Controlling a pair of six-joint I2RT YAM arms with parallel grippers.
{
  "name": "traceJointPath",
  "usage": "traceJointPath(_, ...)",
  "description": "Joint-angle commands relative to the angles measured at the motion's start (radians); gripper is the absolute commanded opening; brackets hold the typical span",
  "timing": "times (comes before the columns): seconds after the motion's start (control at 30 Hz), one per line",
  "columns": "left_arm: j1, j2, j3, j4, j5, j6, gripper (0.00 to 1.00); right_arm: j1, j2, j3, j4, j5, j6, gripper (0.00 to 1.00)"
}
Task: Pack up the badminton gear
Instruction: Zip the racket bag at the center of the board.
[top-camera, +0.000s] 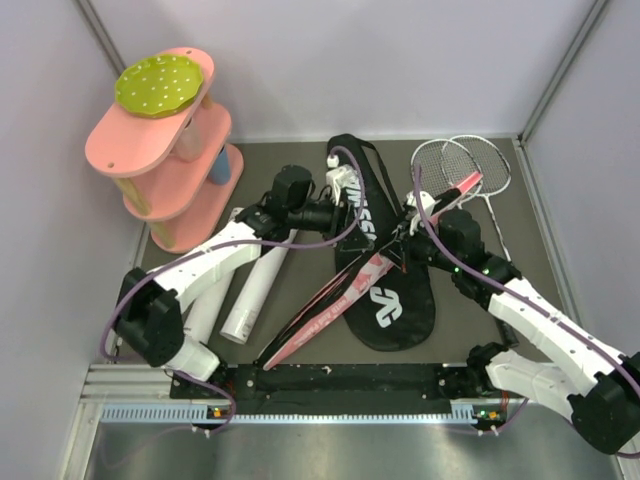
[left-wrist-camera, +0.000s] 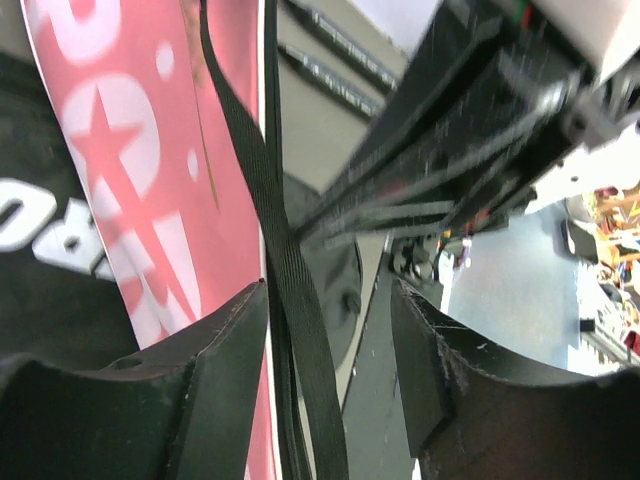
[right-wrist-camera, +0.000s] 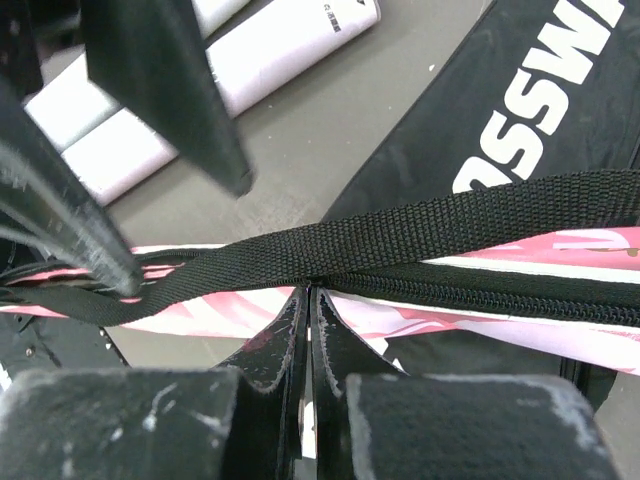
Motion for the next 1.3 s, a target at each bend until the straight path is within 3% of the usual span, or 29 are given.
traceJointPath(0.0,0.002,0.149,0.159,0.208,-0.015,-0.079,0.57,-0.002,-0.028,-0.008,0.100,-0.038,-0.010,0.00)
traceJointPath(0.13,-0.009,0.333,0.395,0.193,0.043,-0.118,0.61,0.000,-0.028,-0.004,0.102,-0.047,-0.010,0.00)
traceJointPath(0.23,-0.033,0.425,0.489,0.175,0.068,-0.104,0.64,0.000,-0.025,0.001,0.103,-0.051,-0.008,0.00)
traceJointPath(0.57,-0.093,0.492,0.500,0.225,0.112,-0.053,0.66,-0.003,-0.009,0.006,0.110,-0.054,-0.002,0.00)
traceJointPath(0.67,-0.099,0.504,0.509,0.238,0.125,-0.052,0.61,-0.002,-0.004,0.004,0.107,-0.054,-0.003,0.00)
traceJointPath(0.77,-0.101,0.534,0.540,0.212,0.110,-0.037,0.48,-0.003,-0.004,0.004,0.103,-0.054,-0.008,0.00)
traceJointPath(0.9,-0.096,0.576,0.627,0.100,0.058,0.023,0.03,-0.003,-0.001,0.006,0.088,-0.051,-0.029,0.00)
traceJointPath(0.93,-0.093,0.582,0.656,0.080,0.053,0.039,0.00,-0.002,-0.001,0.006,0.081,-0.051,-0.034,0.00)
traceJointPath(1.07,-0.083,0.607,0.715,0.069,0.054,0.062,0.00,0.020,-0.005,0.013,0.070,-0.043,-0.049,0.00)
traceJointPath(1.27,-0.052,0.636,0.795,0.077,0.057,0.056,0.00,0.157,0.036,0.023,0.065,0.005,-0.063,0.00)
